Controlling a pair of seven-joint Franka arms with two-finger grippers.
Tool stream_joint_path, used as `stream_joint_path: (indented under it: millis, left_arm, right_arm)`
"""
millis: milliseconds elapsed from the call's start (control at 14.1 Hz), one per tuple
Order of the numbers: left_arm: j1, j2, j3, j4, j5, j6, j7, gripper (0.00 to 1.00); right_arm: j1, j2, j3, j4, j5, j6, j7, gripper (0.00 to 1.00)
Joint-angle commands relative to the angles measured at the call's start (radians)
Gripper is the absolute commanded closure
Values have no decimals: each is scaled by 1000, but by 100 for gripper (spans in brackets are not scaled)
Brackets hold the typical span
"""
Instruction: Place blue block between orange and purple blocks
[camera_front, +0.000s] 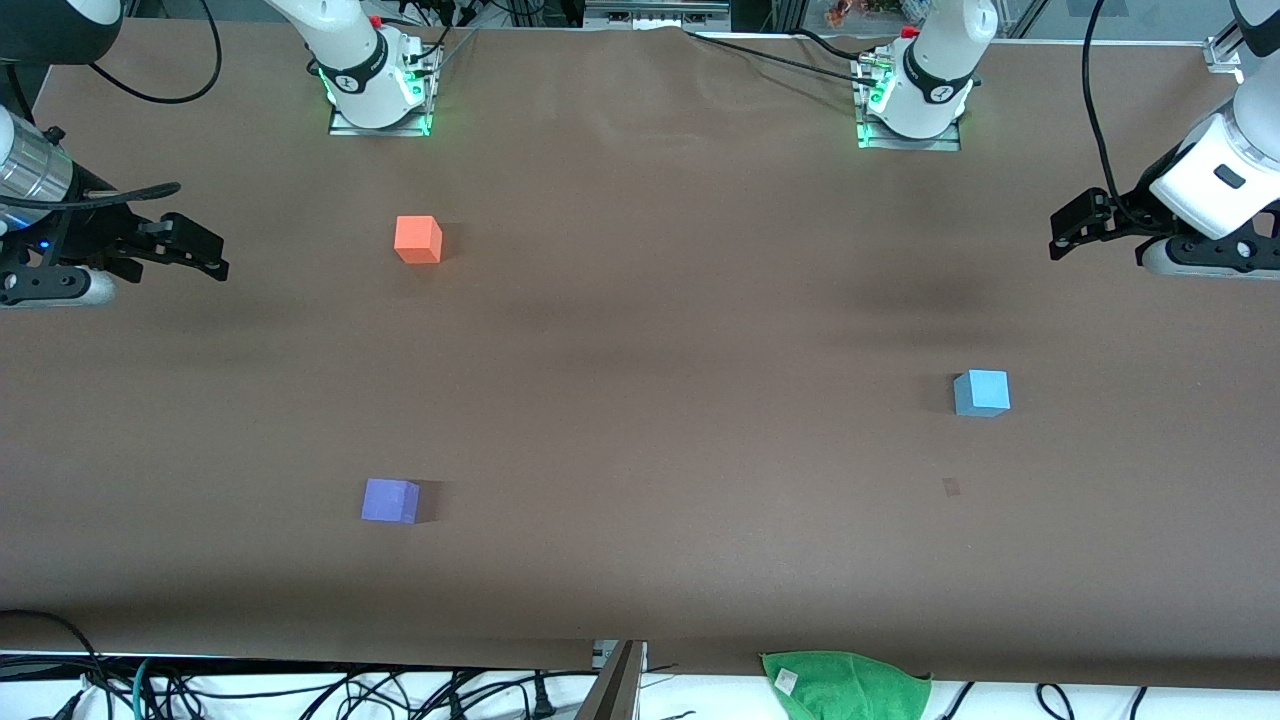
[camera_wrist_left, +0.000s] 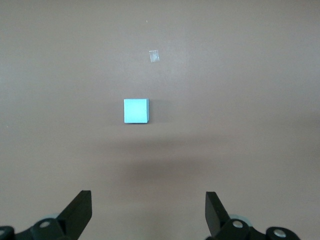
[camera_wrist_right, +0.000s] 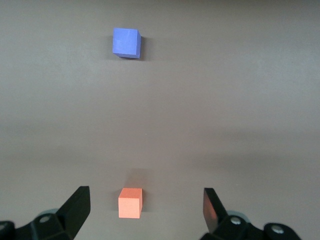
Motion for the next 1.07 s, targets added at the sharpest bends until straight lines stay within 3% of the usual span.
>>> stream_joint_path:
  millis: [0,995]
  left_arm:
    - [-10,34,1,59,19,-40,-13,0]
    - [-11,39,-2,61,21,-40,-21,0]
  right_arm:
    - [2,6,2,19,-9,-13,10,0]
    - [2,6,2,21,-9,-13,10,0]
